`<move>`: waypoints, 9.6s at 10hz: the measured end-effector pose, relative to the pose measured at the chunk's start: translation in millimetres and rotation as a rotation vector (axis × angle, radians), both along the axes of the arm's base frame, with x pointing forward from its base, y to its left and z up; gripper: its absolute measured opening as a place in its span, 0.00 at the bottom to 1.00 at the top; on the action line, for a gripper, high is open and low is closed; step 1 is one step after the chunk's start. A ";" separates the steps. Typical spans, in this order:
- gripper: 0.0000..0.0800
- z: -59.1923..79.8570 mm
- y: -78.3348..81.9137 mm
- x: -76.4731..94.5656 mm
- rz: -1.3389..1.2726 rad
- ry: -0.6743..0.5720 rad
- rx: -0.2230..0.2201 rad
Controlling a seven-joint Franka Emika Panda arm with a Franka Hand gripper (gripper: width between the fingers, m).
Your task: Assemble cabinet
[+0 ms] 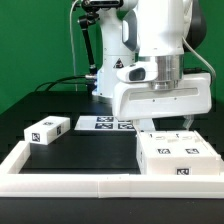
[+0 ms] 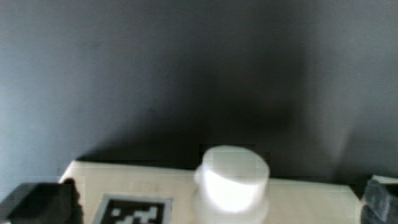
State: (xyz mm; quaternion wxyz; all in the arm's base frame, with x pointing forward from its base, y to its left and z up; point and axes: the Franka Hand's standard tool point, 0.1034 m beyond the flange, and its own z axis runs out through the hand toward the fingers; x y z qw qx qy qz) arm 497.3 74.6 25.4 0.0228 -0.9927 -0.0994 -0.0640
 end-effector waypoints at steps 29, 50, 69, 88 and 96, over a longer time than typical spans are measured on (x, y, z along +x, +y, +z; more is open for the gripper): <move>0.00 89.0 -11.7 23.4 0.169 -0.048 -0.055; 0.73 92.2 -31.5 6.3 0.143 0.032 -0.074; 1.00 51.3 -239.4 -69.5 -0.327 0.081 -0.069; 1.00 -4.8 -266.6 -113.3 -0.380 0.081 -0.104; 0.68 -8.1 -251.3 -106.4 -0.346 0.070 -0.114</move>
Offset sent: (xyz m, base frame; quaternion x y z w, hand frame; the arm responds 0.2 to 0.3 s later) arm -0.0098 -0.0159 -0.0093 -0.0313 -0.0205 0.0051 0.9993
